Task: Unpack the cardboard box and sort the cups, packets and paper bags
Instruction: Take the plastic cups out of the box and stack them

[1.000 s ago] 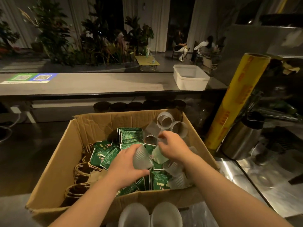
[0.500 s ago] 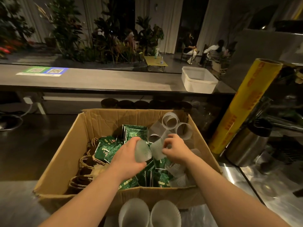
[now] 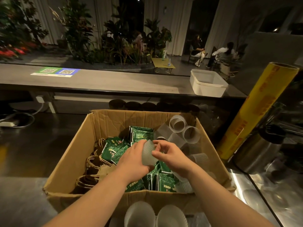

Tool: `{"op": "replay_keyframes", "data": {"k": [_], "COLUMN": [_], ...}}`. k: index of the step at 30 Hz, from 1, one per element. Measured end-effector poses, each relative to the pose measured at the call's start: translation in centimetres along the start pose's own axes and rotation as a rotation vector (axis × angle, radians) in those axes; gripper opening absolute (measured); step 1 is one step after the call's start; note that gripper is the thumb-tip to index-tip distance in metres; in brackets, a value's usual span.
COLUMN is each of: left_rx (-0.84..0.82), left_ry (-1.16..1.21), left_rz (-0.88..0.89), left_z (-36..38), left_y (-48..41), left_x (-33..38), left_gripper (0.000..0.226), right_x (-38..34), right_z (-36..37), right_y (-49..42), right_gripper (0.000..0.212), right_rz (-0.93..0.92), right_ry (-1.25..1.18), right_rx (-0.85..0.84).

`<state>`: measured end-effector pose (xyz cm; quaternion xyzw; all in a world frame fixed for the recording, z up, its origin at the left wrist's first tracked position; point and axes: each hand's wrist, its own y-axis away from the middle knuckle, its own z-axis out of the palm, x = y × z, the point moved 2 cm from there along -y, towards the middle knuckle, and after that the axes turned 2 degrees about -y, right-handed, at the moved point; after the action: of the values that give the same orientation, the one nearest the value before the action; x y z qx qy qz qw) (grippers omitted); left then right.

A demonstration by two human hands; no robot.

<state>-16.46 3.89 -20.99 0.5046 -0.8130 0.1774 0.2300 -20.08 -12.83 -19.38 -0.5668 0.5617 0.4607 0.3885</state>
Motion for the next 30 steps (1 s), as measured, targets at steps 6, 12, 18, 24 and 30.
{"op": "replay_keyframes", "data": {"k": [6, 12, 18, 24, 30], "left_rx": [-0.013, -0.016, -0.031, -0.023, -0.017], "left_ry": [-0.018, -0.038, -0.027, -0.003, 0.011], "left_rz": [-0.008, 0.035, 0.051, 0.022, 0.022], "left_z": [0.1, 0.2, 0.2, -0.1, 0.0], "left_y": [0.0, 0.0, 0.2, 0.1, 0.1], "left_x": [-0.2, 0.0, 0.0, -0.1, -0.1], "left_gripper": [0.094, 0.087, 0.086, 0.086, 0.09], "right_x": [0.3, 4.7, 3.8, 1.6, 0.6], "right_z": [-4.4, -5.9, -6.5, -5.6, -1.8], "right_y": [-1.2, -0.5, -0.7, -0.2, -0.3], "right_gripper": [0.021, 0.06, 0.02, 0.04, 0.072], "right_rz": [0.098, 0.351, 0.319, 0.109, 0.026], "right_ry": [0.514, 1.322, 1.025, -0.126, -0.039], "right_rx": [0.156, -0.217, -0.043, 0.252, 0.007]}}
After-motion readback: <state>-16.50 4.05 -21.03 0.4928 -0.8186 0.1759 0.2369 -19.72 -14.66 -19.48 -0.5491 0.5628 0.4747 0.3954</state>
